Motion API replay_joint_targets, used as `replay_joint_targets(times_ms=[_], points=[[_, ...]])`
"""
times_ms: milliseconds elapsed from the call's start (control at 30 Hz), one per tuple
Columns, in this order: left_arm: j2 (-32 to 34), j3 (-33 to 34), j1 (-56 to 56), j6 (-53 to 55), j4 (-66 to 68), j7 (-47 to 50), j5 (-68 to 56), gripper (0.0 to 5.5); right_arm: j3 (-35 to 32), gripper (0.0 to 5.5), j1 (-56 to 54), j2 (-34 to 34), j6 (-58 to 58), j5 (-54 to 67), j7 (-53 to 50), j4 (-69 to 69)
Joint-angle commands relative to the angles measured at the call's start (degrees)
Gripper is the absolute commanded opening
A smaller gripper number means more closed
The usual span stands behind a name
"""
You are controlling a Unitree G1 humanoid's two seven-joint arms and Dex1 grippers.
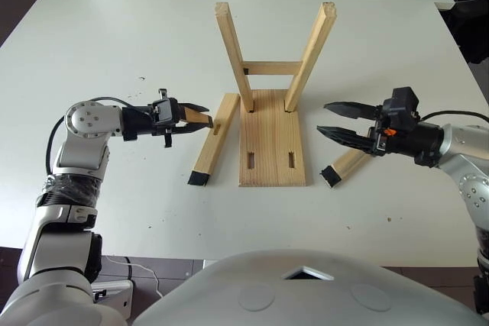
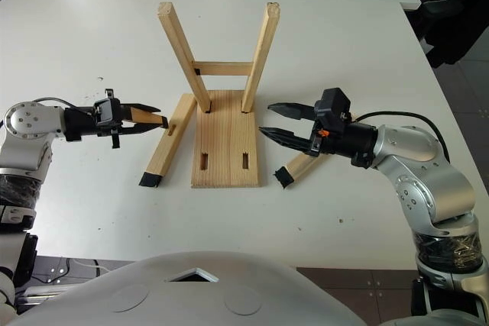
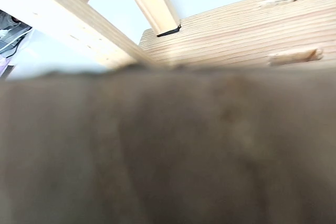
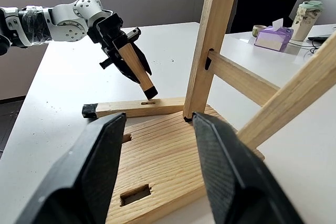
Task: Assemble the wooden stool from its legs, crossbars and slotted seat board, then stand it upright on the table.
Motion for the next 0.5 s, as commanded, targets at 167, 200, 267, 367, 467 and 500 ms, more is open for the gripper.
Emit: replay_joint_targets(times_ms=[167,200,267,367,467,500], points=[[-0.9,-2.6,-1.0,-2.6,0.1,-1.7,0.8,1.31,0.5,2.33,-0.9,-0.7,0.0,-0.4,1.0,0.1],[-0.9,-2.8,-1.3,-2.5,-0.1,-1.9,0.6,1.31,0.5,2.33,-0.9,-0.7,0.0,-0.4,1.0,0.1],[-0.8,-3.0,-1.9,-2.5,-0.5,-2.2,0.4,1.31,0.5,2.33,-0.7,-0.6,0.0,-0.4,0.9,0.0],[-0.6,-3.1,-2.6,-2.5,-0.6,-2.7,0.1,1.31,0.4,2.33,-0.2,-0.5,-0.1,-0.5,0.7,-0.2],[-0.5,-3.1,-3.3,-1.8,-1.2,-3.2,-0.5,1.31,0.5,2.33,0.3,-0.3,-0.3,-0.6,0.5,-0.3],[-0.6,-3.2,-3.5,-1.6,-1.4,-3.4,-0.6,1.31,0.5,2.33,0.4,-0.3,-0.3,-0.6,0.5,-0.4]])
